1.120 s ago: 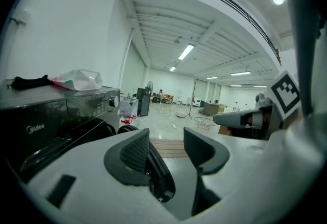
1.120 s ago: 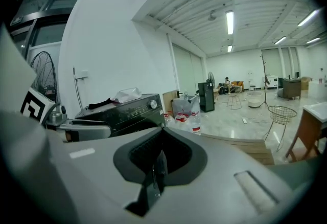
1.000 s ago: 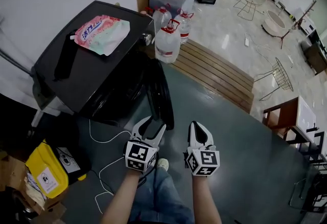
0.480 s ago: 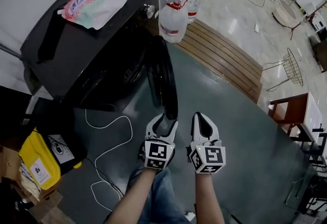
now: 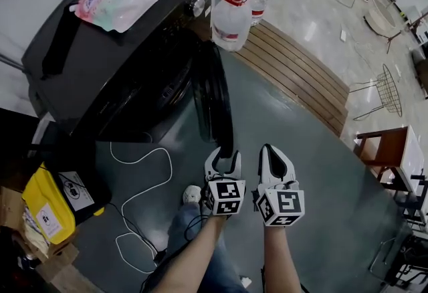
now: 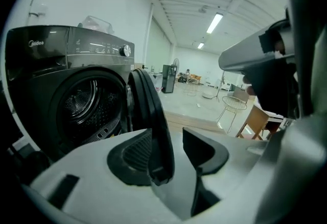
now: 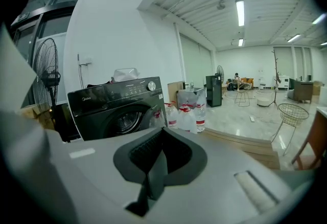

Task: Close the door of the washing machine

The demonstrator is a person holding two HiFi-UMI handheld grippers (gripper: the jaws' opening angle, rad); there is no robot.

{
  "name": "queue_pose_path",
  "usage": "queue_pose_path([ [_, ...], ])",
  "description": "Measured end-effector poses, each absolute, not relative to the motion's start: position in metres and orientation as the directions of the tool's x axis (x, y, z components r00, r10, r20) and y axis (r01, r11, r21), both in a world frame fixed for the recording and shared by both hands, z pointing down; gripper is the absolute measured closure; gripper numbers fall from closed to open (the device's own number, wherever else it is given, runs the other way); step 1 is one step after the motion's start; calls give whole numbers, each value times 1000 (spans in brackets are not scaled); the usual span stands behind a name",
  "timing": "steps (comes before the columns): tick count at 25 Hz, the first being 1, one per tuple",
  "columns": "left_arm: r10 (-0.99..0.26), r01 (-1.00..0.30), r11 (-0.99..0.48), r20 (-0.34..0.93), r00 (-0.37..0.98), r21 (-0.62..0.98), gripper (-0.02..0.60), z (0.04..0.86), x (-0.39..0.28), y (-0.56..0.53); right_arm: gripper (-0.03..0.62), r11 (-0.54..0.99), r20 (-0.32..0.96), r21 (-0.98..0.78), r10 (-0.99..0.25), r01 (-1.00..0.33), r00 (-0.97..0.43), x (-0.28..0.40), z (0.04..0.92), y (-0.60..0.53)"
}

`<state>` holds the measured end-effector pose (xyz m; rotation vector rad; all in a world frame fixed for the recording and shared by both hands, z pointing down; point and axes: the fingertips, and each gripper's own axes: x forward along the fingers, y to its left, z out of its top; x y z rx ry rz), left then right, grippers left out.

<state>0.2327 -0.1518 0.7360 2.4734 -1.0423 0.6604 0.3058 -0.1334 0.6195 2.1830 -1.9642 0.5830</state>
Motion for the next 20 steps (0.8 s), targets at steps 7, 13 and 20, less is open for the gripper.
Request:
queue_pose_path([
  [7,-585,-800,-581,606,538,149,405,761,242,-162,582,-143,396,-155,-916,-977,71,324,634,-146],
  [13,-576,-814,-556,628,524,169,448,776,246,-169,582,-147,405,-159,-912,-976,71,330,640,-152],
  [20,-570,-813,-557,633,523,170,488,780,249,-175,582,-149,412,-155,-908,-977,73,330,642,-154],
])
